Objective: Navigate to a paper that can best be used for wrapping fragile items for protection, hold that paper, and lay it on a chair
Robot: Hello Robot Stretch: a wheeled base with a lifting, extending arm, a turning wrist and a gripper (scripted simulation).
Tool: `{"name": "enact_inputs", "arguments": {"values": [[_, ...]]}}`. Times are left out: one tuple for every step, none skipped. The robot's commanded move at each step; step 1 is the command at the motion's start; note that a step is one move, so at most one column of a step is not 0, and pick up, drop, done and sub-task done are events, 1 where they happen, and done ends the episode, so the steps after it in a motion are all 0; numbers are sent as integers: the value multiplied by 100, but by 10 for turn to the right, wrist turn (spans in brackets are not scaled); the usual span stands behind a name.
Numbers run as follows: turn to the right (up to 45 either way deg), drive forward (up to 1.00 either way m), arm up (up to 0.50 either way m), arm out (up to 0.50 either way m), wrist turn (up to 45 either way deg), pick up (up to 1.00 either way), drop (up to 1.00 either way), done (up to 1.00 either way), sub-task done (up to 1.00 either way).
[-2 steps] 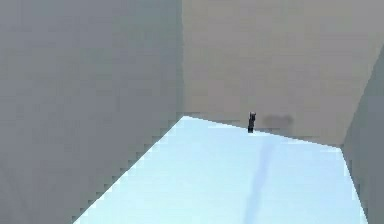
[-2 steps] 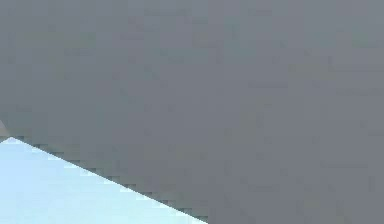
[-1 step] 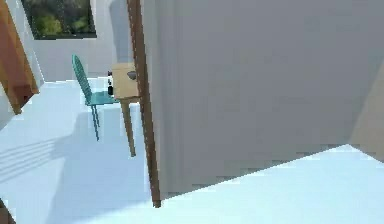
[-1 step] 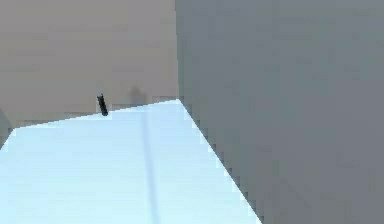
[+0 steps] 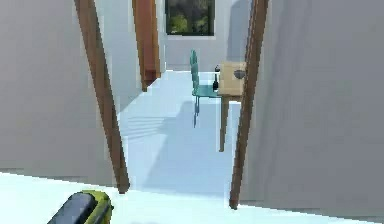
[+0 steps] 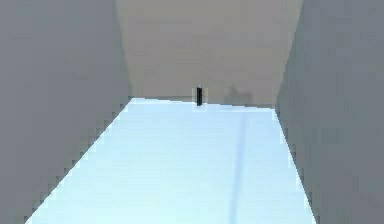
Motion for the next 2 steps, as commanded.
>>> {"name": "enact_inputs", "arguments": {"values": [[0,85,0,0,0,0,0,0,0],[-150,0,0,0,0,0,0,0,0]]}}
